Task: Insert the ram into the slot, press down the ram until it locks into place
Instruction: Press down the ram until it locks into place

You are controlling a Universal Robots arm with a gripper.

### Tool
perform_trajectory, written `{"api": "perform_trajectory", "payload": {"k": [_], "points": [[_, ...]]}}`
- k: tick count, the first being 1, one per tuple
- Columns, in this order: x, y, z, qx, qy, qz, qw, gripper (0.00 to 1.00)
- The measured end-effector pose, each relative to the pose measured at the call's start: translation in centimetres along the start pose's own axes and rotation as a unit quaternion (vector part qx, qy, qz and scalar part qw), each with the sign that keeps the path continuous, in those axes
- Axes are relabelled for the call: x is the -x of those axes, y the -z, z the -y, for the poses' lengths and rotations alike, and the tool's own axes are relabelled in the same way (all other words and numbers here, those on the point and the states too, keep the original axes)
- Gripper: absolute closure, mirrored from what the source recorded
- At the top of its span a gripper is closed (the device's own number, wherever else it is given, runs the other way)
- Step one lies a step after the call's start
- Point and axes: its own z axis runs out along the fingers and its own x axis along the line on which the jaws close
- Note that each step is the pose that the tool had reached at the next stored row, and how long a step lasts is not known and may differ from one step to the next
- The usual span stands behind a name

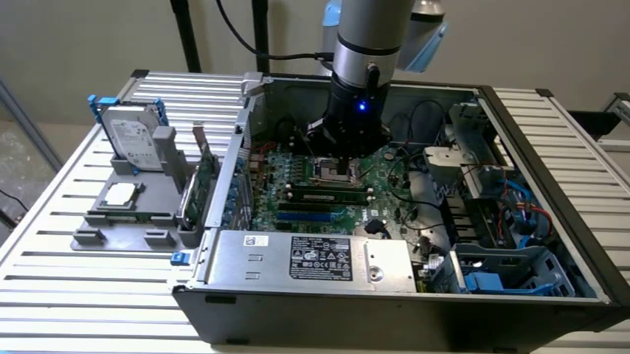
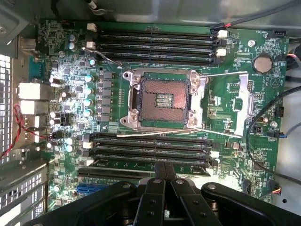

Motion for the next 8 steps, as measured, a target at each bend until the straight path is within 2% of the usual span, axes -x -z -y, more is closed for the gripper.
{"api": "perform_trajectory", "payload": {"k": [8], "points": [[0.04, 0.01, 0.69, 0.0003, -0.007, 0.0003, 1.0, 0.89]]}}
